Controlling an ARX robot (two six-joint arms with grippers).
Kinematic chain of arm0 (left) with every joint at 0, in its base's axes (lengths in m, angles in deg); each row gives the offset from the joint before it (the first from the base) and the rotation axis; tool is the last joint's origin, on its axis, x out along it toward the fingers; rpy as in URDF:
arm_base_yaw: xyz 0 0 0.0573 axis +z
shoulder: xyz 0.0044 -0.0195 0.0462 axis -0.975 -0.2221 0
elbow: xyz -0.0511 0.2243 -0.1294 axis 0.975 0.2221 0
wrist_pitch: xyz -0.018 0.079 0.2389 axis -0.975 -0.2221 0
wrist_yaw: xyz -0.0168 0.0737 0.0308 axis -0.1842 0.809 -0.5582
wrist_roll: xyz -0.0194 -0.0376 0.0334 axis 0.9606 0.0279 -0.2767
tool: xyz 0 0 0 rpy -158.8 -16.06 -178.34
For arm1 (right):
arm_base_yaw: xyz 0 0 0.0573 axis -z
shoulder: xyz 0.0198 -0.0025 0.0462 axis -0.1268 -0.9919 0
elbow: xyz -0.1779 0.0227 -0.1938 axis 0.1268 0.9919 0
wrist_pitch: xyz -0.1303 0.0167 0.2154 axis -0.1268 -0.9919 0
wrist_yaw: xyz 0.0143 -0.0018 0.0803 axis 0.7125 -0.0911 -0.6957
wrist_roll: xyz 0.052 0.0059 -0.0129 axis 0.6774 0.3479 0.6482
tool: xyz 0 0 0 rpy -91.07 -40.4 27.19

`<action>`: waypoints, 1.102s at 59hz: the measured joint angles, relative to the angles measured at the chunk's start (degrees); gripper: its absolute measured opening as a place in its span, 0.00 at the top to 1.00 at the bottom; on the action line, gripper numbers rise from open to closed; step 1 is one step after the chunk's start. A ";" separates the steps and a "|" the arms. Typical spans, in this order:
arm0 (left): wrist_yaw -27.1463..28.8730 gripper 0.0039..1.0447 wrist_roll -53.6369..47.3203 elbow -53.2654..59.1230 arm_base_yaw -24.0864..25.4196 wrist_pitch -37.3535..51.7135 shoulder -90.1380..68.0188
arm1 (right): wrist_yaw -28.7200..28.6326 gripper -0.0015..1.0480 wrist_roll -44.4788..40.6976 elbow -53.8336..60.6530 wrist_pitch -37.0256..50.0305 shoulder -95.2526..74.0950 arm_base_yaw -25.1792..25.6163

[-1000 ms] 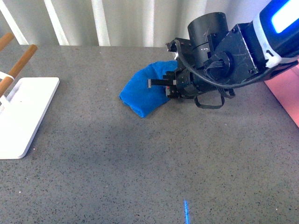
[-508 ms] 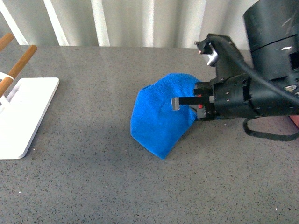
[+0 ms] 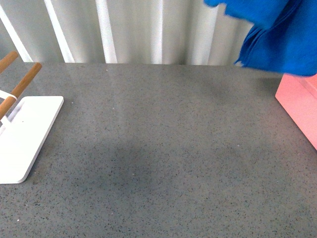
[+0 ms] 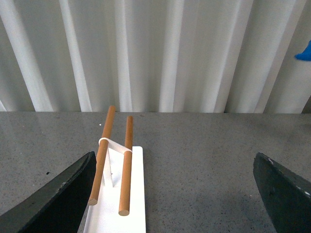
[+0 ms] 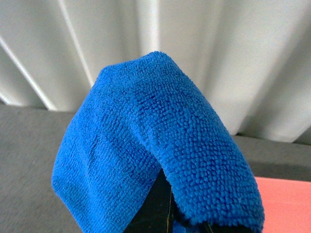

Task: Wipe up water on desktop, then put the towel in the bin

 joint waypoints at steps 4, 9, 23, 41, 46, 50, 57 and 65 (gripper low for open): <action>0.00 0.06 0.00 0.00 0.02 0.00 0.00 | 1.79 0.97 -0.70 -3.56 -1.75 -0.07 3.48; 0.00 0.06 0.00 0.00 0.02 0.00 0.00 | 2.86 0.97 -1.27 -6.23 -4.26 -0.24 7.89; 0.00 0.06 0.00 0.00 0.02 0.00 0.00 | 4.35 0.97 -2.38 -6.10 -7.91 -4.59 18.95; 0.00 0.06 0.00 0.00 0.02 0.00 0.00 | 3.61 0.97 -1.44 -3.17 -6.84 -11.52 25.11; 0.00 0.06 0.00 0.00 0.02 0.00 0.00 | 3.26 0.97 -0.57 -2.29 -6.91 -12.76 25.03; 0.00 0.06 0.00 0.00 0.02 0.00 0.00 | 3.91 0.97 -0.02 -2.14 -8.70 -13.99 24.87; 0.00 0.06 0.00 0.00 0.02 0.00 0.00 | 5.11 0.89 2.75 -3.65 -19.06 -18.47 25.16; 0.00 0.06 0.00 0.00 0.02 0.00 0.00 | 5.31 0.65 6.21 -6.16 -30.42 -24.15 27.02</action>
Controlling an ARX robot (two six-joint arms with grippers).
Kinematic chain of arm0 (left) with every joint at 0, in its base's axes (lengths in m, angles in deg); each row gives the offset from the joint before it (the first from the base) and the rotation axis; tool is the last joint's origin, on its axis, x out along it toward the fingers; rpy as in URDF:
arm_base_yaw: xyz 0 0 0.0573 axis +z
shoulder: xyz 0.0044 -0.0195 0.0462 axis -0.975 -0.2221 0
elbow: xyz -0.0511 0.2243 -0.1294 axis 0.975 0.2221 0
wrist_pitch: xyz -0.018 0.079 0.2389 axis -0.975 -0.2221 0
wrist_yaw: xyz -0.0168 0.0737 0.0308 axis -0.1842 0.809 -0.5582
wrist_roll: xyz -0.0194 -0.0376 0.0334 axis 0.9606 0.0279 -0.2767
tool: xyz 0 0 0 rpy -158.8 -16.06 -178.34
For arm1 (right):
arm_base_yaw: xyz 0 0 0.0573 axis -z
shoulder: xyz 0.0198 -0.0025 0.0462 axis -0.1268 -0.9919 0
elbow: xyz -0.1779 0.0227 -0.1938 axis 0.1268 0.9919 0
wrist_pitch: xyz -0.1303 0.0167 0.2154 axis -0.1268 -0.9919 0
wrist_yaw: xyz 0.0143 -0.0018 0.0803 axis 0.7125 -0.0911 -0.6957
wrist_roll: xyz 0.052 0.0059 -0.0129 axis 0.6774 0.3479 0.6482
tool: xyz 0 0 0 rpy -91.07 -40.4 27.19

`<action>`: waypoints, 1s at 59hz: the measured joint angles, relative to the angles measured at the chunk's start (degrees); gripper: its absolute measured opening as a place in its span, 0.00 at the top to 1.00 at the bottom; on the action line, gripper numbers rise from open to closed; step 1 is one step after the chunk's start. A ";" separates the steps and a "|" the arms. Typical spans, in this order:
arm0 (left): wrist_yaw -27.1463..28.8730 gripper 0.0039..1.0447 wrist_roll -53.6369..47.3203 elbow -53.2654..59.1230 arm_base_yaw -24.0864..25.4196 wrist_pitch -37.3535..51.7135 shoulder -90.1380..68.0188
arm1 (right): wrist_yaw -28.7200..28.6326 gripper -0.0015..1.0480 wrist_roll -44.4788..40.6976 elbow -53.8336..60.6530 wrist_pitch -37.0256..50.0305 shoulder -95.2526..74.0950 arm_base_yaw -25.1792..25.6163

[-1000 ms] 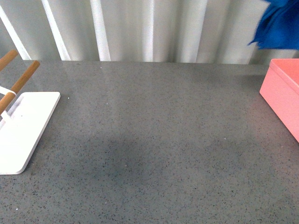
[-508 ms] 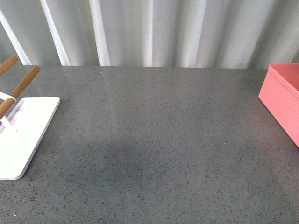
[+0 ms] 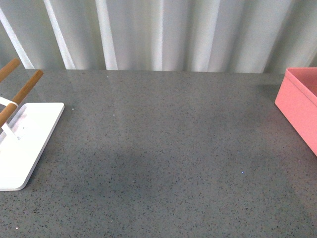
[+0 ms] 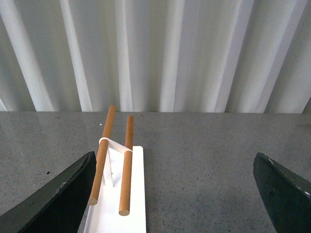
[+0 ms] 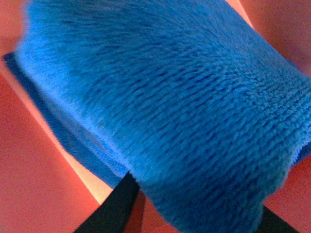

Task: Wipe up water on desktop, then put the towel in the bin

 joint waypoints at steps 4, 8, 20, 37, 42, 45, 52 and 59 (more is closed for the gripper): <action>0.00 0.06 0.00 0.00 0.00 0.00 0.00 | -0.50 0.55 0.74 -0.59 -1.07 -0.83 0.74; 0.00 0.06 0.00 0.00 0.00 0.00 0.00 | -1.14 0.47 1.20 -1.22 -1.66 -0.83 1.18; 0.00 0.06 0.00 0.00 0.00 0.00 0.00 | -2.08 0.16 1.40 -3.10 -2.23 -0.44 1.07; 0.00 0.06 0.00 0.00 0.00 0.00 0.00 | -5.70 0.07 1.95 -6.16 -3.19 5.01 -1.46; 0.00 0.06 0.00 0.00 0.00 0.00 0.00 | -6.38 0.07 2.36 -6.80 -2.38 7.21 -2.10; 0.00 0.06 0.00 0.00 0.00 0.00 0.00 | -6.71 0.07 2.43 -6.75 -0.72 9.05 -2.67; 0.00 0.06 0.00 0.00 0.00 0.00 0.00 | -8.24 0.07 0.22 -1.60 9.90 16.87 -4.48; 0.00 0.06 0.00 0.00 0.00 0.00 0.00 | -7.34 0.07 -3.87 6.91 18.45 28.72 -7.26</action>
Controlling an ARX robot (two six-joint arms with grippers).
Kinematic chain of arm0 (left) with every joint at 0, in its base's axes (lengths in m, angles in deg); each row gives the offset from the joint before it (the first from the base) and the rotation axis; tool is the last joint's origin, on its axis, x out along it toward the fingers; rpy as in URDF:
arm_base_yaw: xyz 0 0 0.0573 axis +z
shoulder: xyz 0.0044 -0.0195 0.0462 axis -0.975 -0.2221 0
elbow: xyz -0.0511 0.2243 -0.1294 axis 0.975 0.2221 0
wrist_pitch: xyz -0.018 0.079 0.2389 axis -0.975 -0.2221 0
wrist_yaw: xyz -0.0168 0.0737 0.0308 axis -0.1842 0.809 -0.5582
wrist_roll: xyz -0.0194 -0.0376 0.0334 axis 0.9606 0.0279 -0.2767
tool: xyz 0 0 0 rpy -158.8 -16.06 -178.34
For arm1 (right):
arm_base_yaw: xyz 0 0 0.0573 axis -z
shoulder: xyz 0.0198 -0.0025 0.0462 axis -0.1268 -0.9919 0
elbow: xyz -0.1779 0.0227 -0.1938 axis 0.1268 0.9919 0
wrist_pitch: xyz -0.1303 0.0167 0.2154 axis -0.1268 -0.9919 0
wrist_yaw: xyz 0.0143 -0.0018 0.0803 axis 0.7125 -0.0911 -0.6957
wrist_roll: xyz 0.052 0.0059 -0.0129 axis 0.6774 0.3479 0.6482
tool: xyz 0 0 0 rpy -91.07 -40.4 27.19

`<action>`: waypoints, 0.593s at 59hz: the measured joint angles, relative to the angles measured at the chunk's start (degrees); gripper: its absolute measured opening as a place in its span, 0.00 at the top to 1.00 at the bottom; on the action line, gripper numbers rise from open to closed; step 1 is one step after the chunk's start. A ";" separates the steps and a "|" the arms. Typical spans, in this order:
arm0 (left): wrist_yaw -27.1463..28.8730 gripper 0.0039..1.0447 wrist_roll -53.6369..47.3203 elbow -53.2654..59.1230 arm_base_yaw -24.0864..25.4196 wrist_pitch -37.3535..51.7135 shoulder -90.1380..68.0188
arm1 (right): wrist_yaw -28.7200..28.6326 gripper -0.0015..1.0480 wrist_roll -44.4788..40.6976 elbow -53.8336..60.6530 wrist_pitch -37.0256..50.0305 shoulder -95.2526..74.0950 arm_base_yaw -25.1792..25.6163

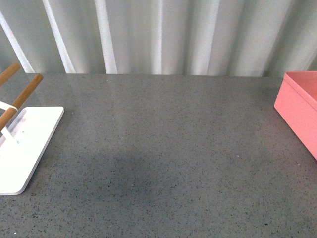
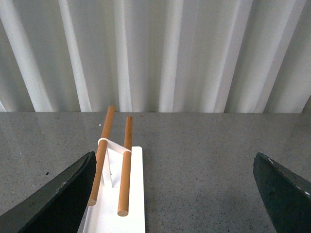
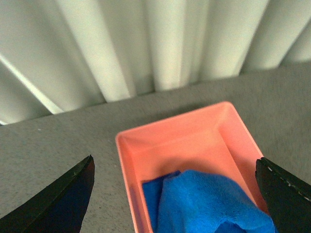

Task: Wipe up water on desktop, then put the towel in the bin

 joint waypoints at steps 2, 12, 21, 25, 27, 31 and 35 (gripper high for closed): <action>0.00 0.06 0.00 0.00 0.00 0.00 0.00 | -0.66 0.07 -1.11 2.38 1.60 3.04 -0.72; 0.00 0.06 0.00 0.00 0.00 0.00 0.00 | -7.30 0.07 -5.84 15.54 4.66 16.06 -4.42; 0.00 0.06 0.00 0.00 0.00 0.00 0.00 | -9.44 0.07 -10.08 25.77 6.14 23.06 -6.23; 0.00 0.06 0.00 0.00 0.00 0.00 0.00 | -9.81 0.07 -12.33 29.86 7.06 26.97 -6.95; 0.00 0.06 0.00 0.00 0.00 0.00 0.00 | -5.86 0.13 -10.62 33.92 14.78 29.27 -8.02; 0.00 0.06 0.00 0.00 0.00 0.00 0.00 | -0.46 0.23 -6.88 40.57 28.02 32.35 -9.38; 0.02 0.06 0.00 0.00 0.00 0.00 0.00 | 1.79 0.39 -3.28 48.17 39.50 36.02 -10.40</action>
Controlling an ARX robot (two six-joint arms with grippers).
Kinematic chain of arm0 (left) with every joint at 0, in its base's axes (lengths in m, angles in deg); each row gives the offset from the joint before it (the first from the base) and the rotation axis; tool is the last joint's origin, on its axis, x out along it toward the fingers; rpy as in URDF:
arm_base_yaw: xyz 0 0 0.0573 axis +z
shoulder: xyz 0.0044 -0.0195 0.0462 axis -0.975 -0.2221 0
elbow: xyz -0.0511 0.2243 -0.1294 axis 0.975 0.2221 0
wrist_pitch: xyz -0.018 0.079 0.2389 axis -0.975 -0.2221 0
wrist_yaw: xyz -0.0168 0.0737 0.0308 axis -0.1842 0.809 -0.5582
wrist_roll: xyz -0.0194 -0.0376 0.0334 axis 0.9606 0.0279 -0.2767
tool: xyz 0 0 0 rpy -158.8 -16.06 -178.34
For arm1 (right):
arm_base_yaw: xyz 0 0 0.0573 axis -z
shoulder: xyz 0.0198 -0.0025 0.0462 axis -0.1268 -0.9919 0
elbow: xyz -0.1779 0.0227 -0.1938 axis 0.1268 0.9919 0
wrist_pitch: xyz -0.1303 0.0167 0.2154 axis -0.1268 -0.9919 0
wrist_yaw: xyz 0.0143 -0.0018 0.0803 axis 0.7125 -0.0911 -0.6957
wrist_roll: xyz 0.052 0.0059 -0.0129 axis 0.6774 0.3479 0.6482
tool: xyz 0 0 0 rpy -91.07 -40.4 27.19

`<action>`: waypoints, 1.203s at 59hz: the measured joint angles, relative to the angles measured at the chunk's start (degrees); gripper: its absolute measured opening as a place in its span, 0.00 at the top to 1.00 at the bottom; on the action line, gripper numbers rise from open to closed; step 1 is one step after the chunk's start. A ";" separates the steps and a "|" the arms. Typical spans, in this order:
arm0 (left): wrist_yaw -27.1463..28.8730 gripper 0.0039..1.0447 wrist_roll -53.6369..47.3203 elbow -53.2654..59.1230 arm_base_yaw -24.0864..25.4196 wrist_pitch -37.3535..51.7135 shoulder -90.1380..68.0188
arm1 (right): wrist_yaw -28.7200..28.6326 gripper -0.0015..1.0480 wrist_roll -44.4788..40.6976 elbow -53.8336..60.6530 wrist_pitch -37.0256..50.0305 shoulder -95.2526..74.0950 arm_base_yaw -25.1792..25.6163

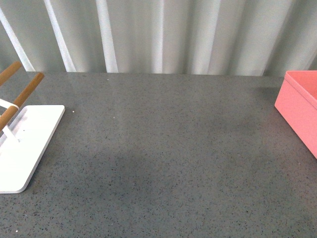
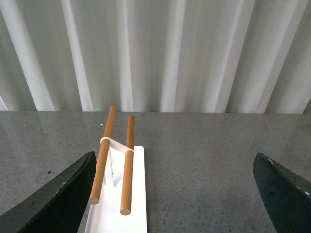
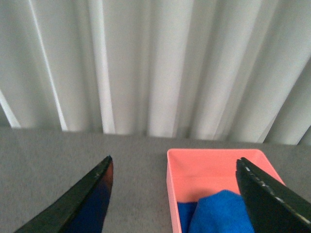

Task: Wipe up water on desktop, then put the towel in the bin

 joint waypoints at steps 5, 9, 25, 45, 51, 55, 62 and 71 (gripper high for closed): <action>-0.02 0.06 0.00 0.00 0.00 0.00 0.02 | 0.70 0.52 1.20 3.74 1.95 2.21 -0.61; -0.02 0.06 0.00 0.00 -0.02 0.00 0.00 | 1.57 0.63 1.70 6.54 2.38 3.87 -1.25; 0.00 0.06 0.00 0.00 0.00 0.00 0.02 | 5.09 0.97 2.12 13.40 2.45 10.88 -5.35; 0.00 0.06 0.00 0.00 0.00 0.00 0.02 | 5.20 0.97 2.27 18.86 -1.77 20.46 -5.35; -0.02 0.06 0.00 0.00 0.00 0.00 0.02 | 5.22 0.97 2.29 19.91 -3.82 23.63 -5.35; 0.00 0.06 0.00 0.00 0.00 0.00 0.02 | 5.20 0.97 2.29 20.55 -5.22 25.73 -5.35; 0.00 0.06 0.00 0.00 0.00 0.00 0.02 | 5.20 0.97 2.32 21.22 -7.37 28.55 -5.35; -0.02 0.06 0.00 0.00 0.00 0.00 0.02 | 5.20 0.97 2.32 22.18 -7.32 31.06 -5.35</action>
